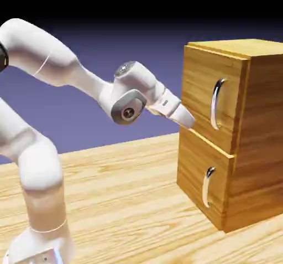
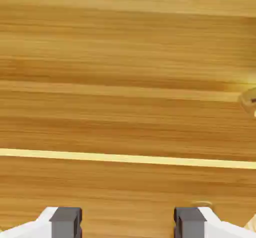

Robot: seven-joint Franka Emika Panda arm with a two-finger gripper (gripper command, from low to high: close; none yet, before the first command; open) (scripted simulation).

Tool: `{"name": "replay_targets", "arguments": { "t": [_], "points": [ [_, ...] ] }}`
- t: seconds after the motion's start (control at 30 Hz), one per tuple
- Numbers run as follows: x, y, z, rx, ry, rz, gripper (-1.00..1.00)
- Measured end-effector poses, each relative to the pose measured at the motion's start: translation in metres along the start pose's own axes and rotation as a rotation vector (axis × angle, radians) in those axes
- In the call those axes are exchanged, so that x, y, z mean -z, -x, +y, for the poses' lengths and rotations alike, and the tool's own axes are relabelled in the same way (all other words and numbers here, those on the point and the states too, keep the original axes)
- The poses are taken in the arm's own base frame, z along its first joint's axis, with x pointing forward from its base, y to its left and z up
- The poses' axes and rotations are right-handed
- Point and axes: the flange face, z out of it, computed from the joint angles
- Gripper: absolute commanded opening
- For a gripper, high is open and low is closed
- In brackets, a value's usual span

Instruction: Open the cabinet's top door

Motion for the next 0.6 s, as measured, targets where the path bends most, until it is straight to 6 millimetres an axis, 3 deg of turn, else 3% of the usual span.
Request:
{"name": "replay_targets", "arguments": {
  "t": [0.3,0.6],
  "points": [
    [0.032,-0.006,-0.022,0.049,-0.058,0.060,0.00],
    [0.060,-0.012,-0.029,0.079,-0.114,0.134,0.00]
  ]
}}
